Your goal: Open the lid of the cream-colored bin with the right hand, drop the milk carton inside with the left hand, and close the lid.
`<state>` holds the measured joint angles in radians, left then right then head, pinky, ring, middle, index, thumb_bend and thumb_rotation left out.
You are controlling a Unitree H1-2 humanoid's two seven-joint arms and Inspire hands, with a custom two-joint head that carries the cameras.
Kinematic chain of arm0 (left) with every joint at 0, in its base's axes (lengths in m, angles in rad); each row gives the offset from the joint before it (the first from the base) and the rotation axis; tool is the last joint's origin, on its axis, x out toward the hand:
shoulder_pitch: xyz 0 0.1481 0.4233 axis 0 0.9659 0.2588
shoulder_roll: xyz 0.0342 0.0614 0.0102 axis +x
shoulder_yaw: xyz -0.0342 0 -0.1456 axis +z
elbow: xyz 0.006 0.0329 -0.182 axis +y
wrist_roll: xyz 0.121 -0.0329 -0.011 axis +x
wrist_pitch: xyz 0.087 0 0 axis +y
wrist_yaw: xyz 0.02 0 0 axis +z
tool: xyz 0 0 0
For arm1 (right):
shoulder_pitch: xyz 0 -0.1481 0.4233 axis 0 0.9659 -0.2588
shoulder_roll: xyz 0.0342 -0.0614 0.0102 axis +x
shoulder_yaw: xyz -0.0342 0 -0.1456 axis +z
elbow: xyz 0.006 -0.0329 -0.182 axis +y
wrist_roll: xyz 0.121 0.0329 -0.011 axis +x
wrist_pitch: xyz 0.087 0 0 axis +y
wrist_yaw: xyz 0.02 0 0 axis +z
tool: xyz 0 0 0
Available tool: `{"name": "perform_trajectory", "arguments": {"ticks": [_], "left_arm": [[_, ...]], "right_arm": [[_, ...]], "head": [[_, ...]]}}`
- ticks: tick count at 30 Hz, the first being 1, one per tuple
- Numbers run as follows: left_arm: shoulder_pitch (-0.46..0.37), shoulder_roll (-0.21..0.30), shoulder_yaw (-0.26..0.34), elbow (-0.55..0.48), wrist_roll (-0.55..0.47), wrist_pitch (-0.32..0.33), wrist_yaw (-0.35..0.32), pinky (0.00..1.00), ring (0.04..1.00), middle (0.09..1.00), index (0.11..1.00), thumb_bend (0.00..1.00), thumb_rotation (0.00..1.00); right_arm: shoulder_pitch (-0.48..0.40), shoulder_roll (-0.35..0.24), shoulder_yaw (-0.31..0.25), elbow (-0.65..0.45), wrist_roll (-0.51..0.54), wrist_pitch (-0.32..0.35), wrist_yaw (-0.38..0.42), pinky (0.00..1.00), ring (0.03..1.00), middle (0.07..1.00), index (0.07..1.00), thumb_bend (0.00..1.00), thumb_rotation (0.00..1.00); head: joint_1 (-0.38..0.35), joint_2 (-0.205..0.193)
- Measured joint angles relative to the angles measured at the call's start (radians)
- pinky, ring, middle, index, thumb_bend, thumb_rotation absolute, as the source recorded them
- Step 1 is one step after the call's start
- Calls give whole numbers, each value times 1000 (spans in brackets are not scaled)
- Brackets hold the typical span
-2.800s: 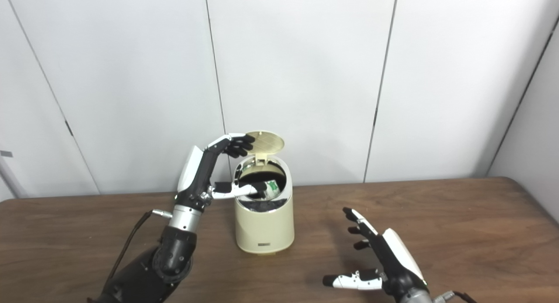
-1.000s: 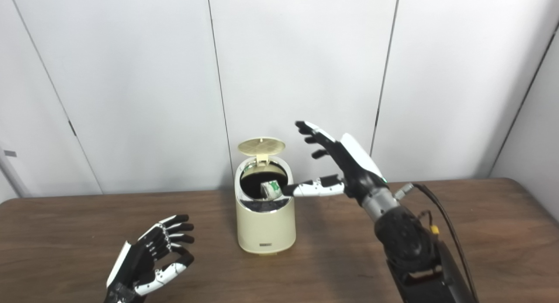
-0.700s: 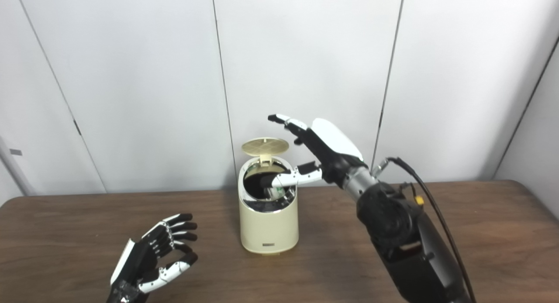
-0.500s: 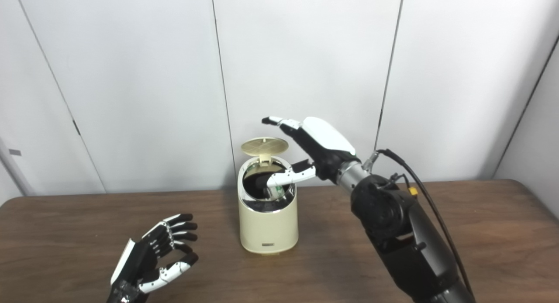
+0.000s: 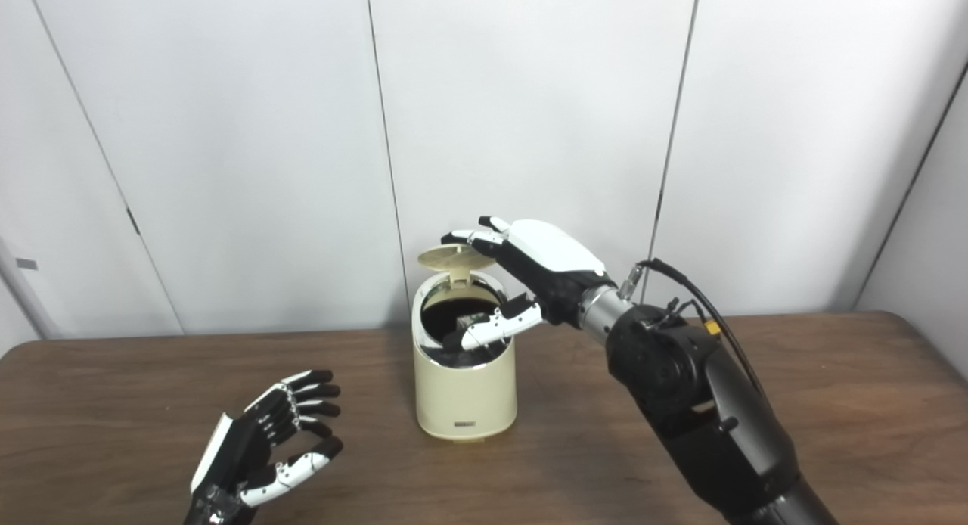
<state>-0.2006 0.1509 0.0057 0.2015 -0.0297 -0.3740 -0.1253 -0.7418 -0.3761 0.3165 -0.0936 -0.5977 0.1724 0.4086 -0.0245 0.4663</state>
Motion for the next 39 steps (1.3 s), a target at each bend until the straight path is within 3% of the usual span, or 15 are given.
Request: {"name": "perform_trajectory", "arguments": {"ticks": [12,19,27,36,39], "left_arm": [[-1,-2,5,1,0,0,0,552,663,730,788,649,165],[-1,-2,5,1,0,0,0,561,669,734,791,665,185],[-1,-3,5,1,0,0,0,555,666,729,785,668,177],[-1,-4,8,1,-3,1,-2,546,661,729,783,666,178],[-1,-4,9,-1,-3,6,-2,551,664,728,784,675,183]], "right_arm": [[67,-25,-2,-91,-30,-32,28,880,998,831,840,797,583],[77,-44,-2,-135,-45,-31,71,978,1000,833,836,787,578],[103,-44,-1,-148,-45,-30,109,938,1000,823,827,794,586],[110,-43,0,-146,-45,-50,109,997,993,808,824,788,564],[115,-44,6,-146,-47,-54,111,976,993,807,827,788,561]], "head": [[5,12],[6,18],[11,25],[11,34],[11,37]]}}
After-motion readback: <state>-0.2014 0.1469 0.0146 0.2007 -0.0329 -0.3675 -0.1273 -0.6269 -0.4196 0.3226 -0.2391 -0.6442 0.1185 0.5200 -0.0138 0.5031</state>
